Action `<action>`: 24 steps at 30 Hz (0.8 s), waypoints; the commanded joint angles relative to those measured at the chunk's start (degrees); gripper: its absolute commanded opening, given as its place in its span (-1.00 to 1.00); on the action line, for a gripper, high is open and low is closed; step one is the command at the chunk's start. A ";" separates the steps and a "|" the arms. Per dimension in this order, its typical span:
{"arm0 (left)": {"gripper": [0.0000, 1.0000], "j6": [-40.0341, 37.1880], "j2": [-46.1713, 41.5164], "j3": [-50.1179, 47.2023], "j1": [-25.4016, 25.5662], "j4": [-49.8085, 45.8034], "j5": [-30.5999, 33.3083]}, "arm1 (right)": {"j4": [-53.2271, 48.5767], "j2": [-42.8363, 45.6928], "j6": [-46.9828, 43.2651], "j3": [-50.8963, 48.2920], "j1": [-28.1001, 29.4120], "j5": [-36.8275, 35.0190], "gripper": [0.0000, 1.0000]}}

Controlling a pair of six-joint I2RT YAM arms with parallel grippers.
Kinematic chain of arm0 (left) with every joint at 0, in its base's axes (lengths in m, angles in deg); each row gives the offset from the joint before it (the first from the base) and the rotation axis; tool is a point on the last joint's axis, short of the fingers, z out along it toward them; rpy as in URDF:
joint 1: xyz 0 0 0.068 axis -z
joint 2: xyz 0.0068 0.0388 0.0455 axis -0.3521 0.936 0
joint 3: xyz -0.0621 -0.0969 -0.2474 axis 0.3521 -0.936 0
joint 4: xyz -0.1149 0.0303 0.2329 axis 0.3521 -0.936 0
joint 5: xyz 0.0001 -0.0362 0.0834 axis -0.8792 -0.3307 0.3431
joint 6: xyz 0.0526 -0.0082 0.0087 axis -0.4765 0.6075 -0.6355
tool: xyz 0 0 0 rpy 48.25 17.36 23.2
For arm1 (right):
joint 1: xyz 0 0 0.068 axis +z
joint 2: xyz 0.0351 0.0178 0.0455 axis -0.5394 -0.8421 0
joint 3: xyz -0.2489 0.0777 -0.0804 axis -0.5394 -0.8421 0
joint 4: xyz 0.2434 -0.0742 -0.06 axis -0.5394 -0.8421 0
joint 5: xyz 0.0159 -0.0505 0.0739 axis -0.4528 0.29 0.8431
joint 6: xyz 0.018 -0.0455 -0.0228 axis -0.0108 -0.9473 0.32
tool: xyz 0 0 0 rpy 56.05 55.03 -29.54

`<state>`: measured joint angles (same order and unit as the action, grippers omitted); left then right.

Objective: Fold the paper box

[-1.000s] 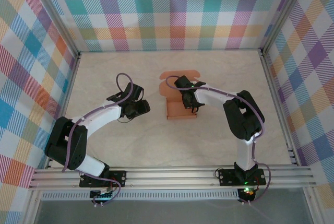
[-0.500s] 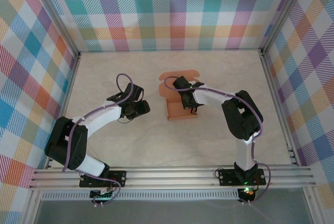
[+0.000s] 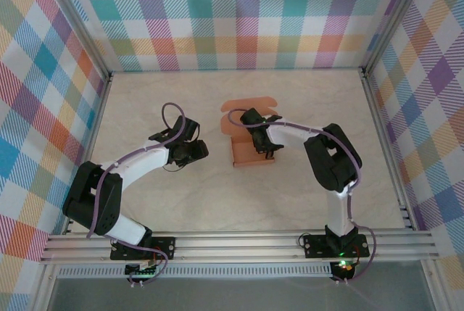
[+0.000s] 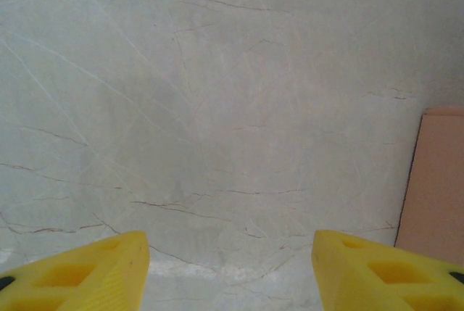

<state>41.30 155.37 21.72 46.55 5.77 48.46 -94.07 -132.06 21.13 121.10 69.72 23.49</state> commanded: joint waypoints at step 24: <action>0.22 -1.15 0.51 -0.91 -0.71 1.01 -0.21 | -12.54 -10.70 -0.86 3.72 1.41 -9.33 -1.00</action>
<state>41.30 155.37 21.41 46.55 6.62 48.44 -101.55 -137.97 20.41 127.24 71.71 13.94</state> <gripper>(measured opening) 0.608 0.083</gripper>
